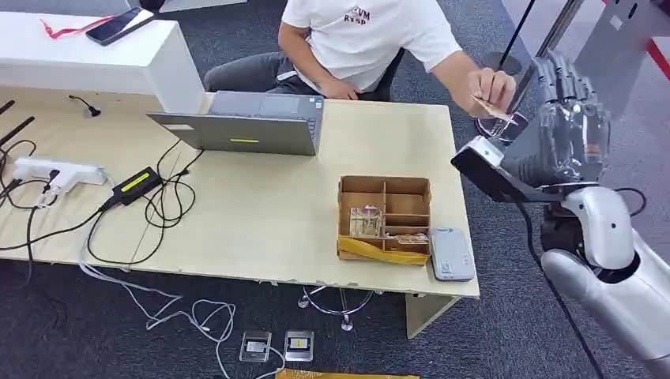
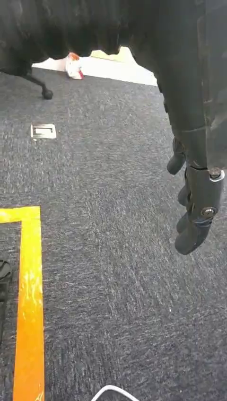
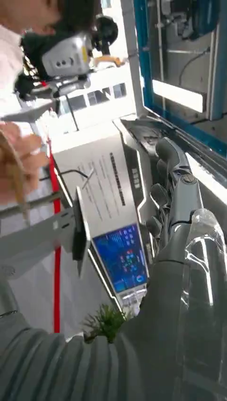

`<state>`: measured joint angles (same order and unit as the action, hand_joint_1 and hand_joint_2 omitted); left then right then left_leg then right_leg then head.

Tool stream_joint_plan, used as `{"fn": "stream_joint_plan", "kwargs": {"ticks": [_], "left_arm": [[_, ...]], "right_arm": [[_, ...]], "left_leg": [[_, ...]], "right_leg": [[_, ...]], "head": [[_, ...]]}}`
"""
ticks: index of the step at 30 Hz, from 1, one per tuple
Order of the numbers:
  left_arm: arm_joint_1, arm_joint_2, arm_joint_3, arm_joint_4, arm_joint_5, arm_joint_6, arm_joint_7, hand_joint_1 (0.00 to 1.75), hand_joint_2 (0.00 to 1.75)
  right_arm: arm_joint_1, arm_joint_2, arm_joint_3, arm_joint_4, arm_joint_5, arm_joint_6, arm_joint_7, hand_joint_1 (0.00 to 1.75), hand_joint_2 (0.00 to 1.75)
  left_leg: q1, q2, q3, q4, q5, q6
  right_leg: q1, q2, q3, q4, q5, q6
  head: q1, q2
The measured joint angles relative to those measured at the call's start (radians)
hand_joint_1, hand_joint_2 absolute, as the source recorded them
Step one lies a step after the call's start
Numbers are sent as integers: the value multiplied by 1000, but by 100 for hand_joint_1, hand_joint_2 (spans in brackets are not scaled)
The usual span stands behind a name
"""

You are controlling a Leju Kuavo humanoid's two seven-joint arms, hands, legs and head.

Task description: Pass the card to the sensor for recognition and then transmit it.

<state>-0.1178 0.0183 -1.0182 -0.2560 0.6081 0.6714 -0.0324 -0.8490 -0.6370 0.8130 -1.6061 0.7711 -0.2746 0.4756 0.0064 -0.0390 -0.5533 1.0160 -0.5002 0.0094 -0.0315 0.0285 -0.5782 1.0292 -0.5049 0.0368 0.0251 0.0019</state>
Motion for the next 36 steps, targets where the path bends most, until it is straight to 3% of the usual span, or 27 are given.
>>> {"fn": "stream_joint_plan", "kwargs": {"ticks": [6, 15, 16, 17, 18, 36], "left_arm": [[3, 0, 0, 0, 10, 0, -12, 0, 175], [5, 1, 0, 0, 7, 0, -12, 0, 175], [6, 1, 0, 0, 7, 0, -11, 0, 175], [6, 2, 0, 0, 7, 0, -11, 0, 175], [6, 2, 0, 0, 7, 0, -11, 0, 175], [6, 8, 0, 0, 8, 0, -8, 0, 175]], "right_arm": [[-1, 56, 51, 25, -20, -13, -36, 0, 175], [13, 83, 93, 44, -42, -15, -48, 0, 175], [14, 84, 96, 46, -44, -15, -49, 24, 175], [16, 85, 100, 48, -45, -14, -52, 166, 175], [17, 85, 104, 50, -45, -13, -54, 175, 175], [45, 109, 116, 78, -43, 12, -71, 175, 175]], "left_leg": [[0, 0, 0, 0, 0, 0], [0, 1, 0, 0, 0, 0], [0, 1, 0, 0, 0, 0], [0, 1, 0, 0, 0, 0], [0, 1, 0, 0, 0, 0], [0, 1, 1, 0, 0, 0]], "right_leg": [[0, 0, 0, 0, 0, 0], [0, 1, 0, 0, 0, 0], [0, 1, 0, 0, 0, 0], [0, 1, 0, 0, 0, 0], [0, 1, 0, 0, 0, 0], [0, 1, 0, 0, 0, 0]], "head": [[0, 0], [0, 0], [0, 0], [0, 0], [0, 0], [0, 0]]}}
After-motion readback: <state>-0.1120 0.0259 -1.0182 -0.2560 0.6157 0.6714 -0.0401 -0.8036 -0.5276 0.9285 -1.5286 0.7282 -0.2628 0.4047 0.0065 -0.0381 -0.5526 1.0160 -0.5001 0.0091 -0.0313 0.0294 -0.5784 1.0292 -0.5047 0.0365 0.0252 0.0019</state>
